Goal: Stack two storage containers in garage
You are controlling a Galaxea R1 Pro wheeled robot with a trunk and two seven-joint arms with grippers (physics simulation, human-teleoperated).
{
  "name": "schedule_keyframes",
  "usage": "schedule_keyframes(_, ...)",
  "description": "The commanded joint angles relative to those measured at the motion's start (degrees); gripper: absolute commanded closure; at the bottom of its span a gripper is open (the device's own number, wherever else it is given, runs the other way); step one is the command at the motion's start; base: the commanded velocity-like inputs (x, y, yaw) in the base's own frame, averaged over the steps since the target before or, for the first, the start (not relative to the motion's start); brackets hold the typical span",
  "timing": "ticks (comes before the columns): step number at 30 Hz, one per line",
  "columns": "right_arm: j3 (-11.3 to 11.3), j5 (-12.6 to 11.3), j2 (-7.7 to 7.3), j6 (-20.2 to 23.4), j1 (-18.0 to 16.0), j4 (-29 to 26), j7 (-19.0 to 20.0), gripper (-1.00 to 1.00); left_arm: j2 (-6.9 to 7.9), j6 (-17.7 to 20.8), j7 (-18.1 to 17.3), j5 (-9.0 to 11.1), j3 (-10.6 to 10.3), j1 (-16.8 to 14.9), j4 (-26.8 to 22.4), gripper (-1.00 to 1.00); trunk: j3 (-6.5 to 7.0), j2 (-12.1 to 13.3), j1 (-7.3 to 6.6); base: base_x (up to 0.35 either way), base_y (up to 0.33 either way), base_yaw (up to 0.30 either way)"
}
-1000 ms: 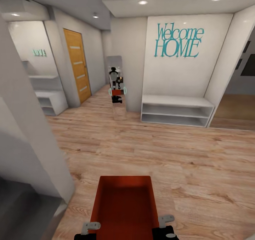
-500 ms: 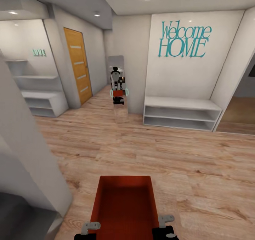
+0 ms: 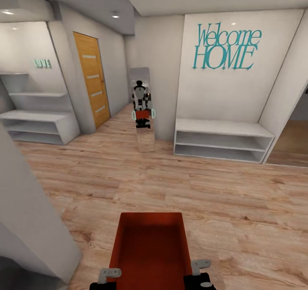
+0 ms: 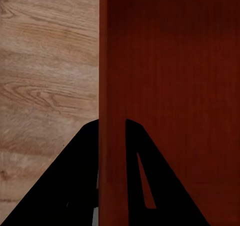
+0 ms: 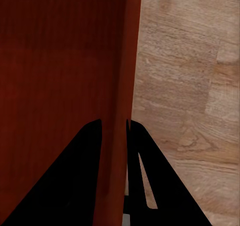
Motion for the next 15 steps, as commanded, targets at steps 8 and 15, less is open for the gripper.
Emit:
schedule_keyframes(8, 1.2, -0.3, 0.03, 0.2, 0.0, -0.2, 0.0, 1.00, -0.12, -0.2, -0.1, 0.7, -2.4, 0.0, 0.2, 1.00, -0.09, -0.1, 0.05, 0.343, 0.000, 0.000)
schedule_keyframes(15, 1.2, -0.3, 0.03, 0.2, 0.0, -0.2, 0.0, 1.00, -0.12, -0.2, -0.1, 0.7, -2.4, 0.0, 0.2, 1.00, -0.09, -0.1, 0.05, 0.343, 0.000, 0.000)
